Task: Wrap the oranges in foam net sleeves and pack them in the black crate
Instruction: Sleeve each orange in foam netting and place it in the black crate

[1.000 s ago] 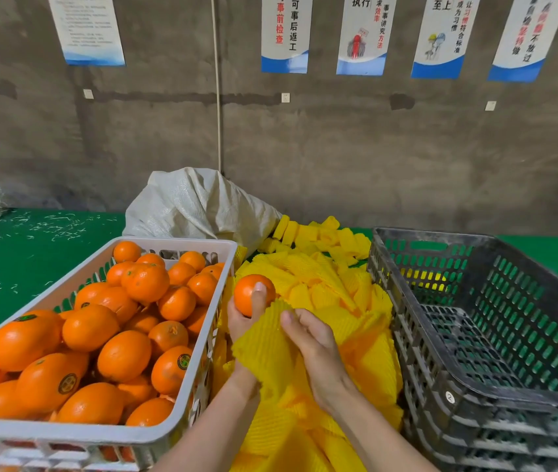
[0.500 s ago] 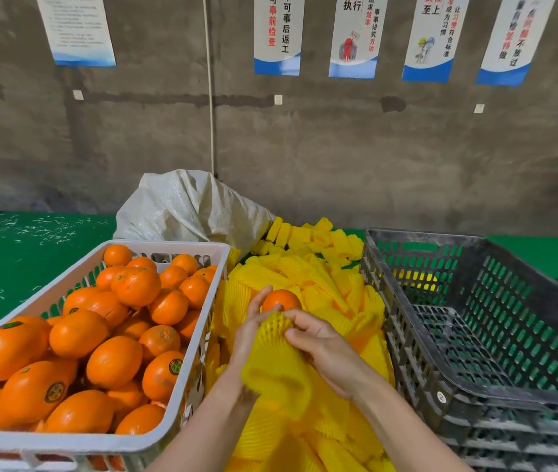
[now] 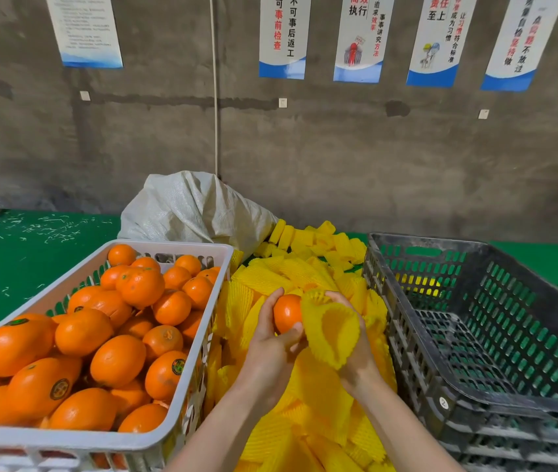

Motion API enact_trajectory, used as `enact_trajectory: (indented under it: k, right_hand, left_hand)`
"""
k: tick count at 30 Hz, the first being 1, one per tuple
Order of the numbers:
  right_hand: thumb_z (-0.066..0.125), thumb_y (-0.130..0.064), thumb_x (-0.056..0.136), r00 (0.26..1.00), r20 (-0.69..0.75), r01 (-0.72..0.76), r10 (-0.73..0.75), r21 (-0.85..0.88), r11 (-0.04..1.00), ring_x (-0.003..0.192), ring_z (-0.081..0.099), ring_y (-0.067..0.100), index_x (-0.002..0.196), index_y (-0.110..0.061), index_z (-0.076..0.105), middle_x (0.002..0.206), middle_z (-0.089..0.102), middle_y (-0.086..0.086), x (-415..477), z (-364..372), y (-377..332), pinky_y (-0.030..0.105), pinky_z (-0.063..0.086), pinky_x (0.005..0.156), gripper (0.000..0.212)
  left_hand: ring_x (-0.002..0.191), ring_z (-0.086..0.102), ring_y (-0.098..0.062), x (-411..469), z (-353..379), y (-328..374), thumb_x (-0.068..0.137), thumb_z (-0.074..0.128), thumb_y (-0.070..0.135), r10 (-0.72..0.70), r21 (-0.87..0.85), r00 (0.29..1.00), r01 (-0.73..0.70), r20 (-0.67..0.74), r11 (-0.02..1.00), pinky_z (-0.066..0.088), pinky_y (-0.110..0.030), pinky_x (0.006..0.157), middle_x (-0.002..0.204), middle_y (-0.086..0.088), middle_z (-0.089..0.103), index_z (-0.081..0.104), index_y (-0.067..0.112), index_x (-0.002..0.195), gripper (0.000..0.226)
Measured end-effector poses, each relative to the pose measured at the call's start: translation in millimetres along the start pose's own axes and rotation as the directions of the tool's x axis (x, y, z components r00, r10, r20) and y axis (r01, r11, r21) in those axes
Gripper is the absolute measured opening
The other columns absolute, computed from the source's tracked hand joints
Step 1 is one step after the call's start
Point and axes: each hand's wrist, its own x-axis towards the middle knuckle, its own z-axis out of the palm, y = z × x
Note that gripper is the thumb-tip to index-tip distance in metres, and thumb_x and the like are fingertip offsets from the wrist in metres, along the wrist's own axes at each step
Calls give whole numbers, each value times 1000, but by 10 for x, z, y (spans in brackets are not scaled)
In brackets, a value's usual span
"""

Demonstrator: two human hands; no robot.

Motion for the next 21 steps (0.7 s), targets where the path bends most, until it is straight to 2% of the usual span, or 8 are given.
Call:
enact_trajectory:
  k: [3,6,8,10,12,15,17,21]
  right_hand:
    - [93,-42,32,995,3,-98,100,232,968,60,66,17,77,-11,67,83,72,11,-47,-83,-75,28,56,52,60]
    - [88,-15,59,963,236,-222,132,411,884,98,65,34,114,-3,57,113,63,26,-137,-55,-155,27,52,86,64]
    - [55,-21,92,959,274,-37,-73,377,926,127,47,28,135,-4,45,137,49,20,-214,-15,-215,26,25,111,47]
    - [86,-47,51,918,392,-187,66,279,942,95,67,11,100,-28,75,105,72,4,-199,42,-161,16,49,86,54]
    - [92,-38,-6,941,274,-282,196,321,904,54,68,14,57,-13,76,64,71,9,-174,-40,-137,20,53,47,70]
    - [88,-19,43,868,436,-392,235,312,866,64,70,15,77,-10,73,70,73,4,-156,-19,-233,19,55,56,38]
    - [67,-20,59,915,275,-350,294,182,919,66,66,20,84,-12,62,74,68,8,-109,-3,-184,27,54,62,26]
    - [62,-3,82,997,78,26,-1,-320,947,75,51,23,84,0,56,81,56,18,-45,66,-47,36,44,67,7]
  left_hand:
    - [100,65,-27,-6,-6,67,69,74,17,67,109,995,-58,-77,992,55,-28,69,126,-9,53,53,36,123,61]
    - [94,61,-26,26,-33,93,68,74,27,61,182,986,-32,-156,983,50,-28,64,121,-7,53,52,37,118,56]
    - [97,62,-25,41,8,98,82,66,25,-26,1,989,26,-146,1000,51,-33,68,117,-7,57,52,33,120,41]
    - [103,62,-26,58,54,91,93,54,28,-106,-197,989,84,-104,977,52,-38,75,118,-9,61,53,27,124,31]
    - [105,62,-25,54,70,87,97,45,30,-114,-210,990,94,-83,973,51,-39,79,120,-11,62,55,23,123,28]
    - [112,59,-25,19,68,66,93,45,42,-63,-51,996,59,-69,997,50,-40,89,123,-7,61,54,28,124,36]
    - [119,53,-25,-6,67,30,81,52,47,14,128,997,-5,-71,992,46,-44,100,129,-5,53,50,32,123,45]
    - [119,46,-13,-51,104,-93,77,48,52,239,437,967,-179,-86,881,44,-25,95,125,6,45,45,40,115,40]
